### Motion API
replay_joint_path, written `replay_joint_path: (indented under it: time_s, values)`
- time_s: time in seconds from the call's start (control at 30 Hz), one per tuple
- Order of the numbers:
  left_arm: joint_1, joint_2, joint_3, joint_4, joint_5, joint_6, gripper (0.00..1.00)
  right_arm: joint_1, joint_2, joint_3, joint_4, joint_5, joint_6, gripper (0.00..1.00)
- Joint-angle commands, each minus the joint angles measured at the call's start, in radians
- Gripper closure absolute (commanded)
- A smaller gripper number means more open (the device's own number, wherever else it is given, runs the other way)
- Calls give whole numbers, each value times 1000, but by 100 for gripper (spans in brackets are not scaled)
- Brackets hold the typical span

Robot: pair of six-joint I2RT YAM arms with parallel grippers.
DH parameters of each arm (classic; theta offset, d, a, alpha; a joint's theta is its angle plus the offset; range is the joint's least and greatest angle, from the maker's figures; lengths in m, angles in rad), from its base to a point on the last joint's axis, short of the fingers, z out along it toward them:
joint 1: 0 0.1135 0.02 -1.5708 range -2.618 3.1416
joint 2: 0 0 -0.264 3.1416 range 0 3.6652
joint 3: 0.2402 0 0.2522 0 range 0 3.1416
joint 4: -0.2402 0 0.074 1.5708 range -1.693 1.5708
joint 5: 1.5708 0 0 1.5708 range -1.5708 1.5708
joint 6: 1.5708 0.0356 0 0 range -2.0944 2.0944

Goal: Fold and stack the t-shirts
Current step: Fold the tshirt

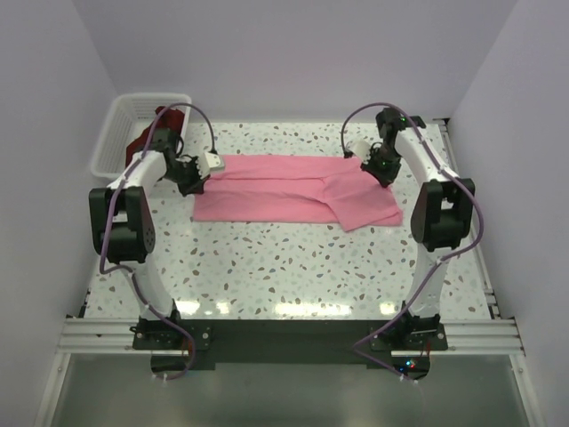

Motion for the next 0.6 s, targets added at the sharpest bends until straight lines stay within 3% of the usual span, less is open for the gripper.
replay_joint_path:
  time_s: [0.0,0.57]
  values:
    - [12,26,38,38,2,-5,100,0,36,47,-6,-5,1,100]
    - [12,90,58,78,-18,-22,100,-1,75,49,11,18,1,100]
